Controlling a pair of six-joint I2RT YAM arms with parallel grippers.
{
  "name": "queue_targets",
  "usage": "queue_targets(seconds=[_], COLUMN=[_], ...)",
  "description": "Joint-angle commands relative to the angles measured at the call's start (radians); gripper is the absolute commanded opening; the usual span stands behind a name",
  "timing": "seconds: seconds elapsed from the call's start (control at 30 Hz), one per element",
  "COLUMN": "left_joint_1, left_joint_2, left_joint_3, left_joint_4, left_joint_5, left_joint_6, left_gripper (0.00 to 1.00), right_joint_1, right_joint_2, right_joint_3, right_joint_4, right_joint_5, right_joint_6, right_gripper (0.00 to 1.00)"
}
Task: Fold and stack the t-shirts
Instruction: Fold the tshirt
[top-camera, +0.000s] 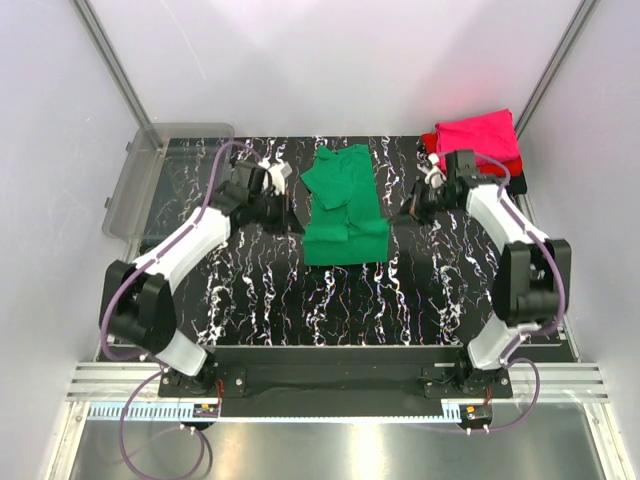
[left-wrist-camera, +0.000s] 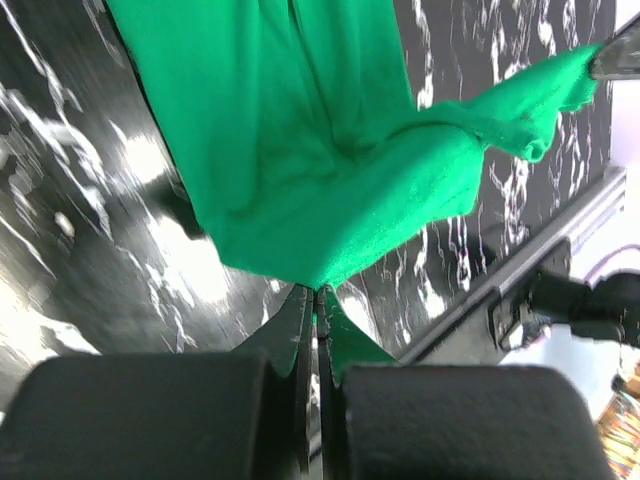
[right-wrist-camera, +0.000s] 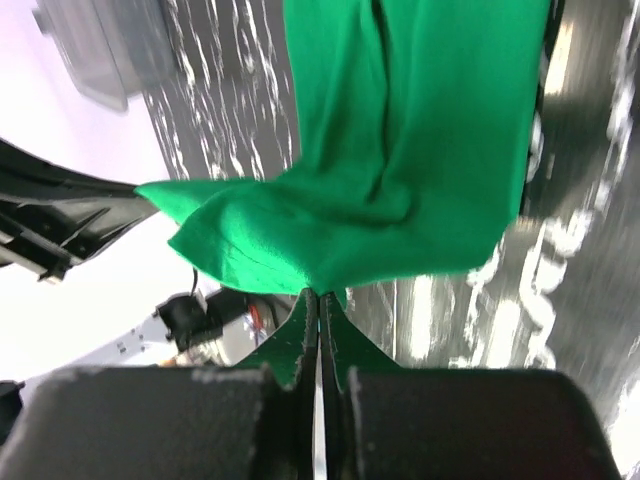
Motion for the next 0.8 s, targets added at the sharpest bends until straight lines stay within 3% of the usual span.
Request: queue_targets(seconds=[0.0,0.2,0.5,0.53,0.57,0.63,0.73,0.77], left_joint_1=[0.034,0.039,0.045,0.046,0.046,0.057,0.063,0.063], left_joint_2=[0.085,0.274,0.475,0.493,0.501,0.498,0.402,0.371], left_joint_3=[0.143,0.356,0.513,0.519,0.525,0.554,0.553,0.536], left_joint_4=[0.042,0.024,0.024,0.019,0.016,-0.008,-0.038,-0.044], left_joint_5=[-0.031,-0.064,-0.149,-0.187,-0.259,-0.277,-0.281,-0.266], left_joint_6=[0.068,0.164,0.210,0.203,0.204,0.226,0.231,0.217], left_gripper=[0.00,0.00,0.00,0.40,0.59,0.70,0.70,0.70], right_joint_1=[-0.008,-0.012,-0.012,-0.012,-0.012,-0.015,-0.031,-0.037], right_joint_2=[0.098,0.335,0.555,0.584,0.593,0.580,0.486,0.454], right_joint_3=[0.149,0.386,0.630,0.652,0.658,0.644,0.567,0.536], right_joint_4=[0.036,0.055,0.072,0.075,0.075,0.073,0.027,0.008], right_joint_5=[0.002,0.010,0.037,0.038,0.042,0.048,0.024,0.025], right_joint_6=[-0.038,-0.058,-0.067,-0.070,-0.076,-0.099,-0.144,-0.155], right_gripper=[0.00,0.00,0.00,0.18,0.29,0.36,0.40,0.46])
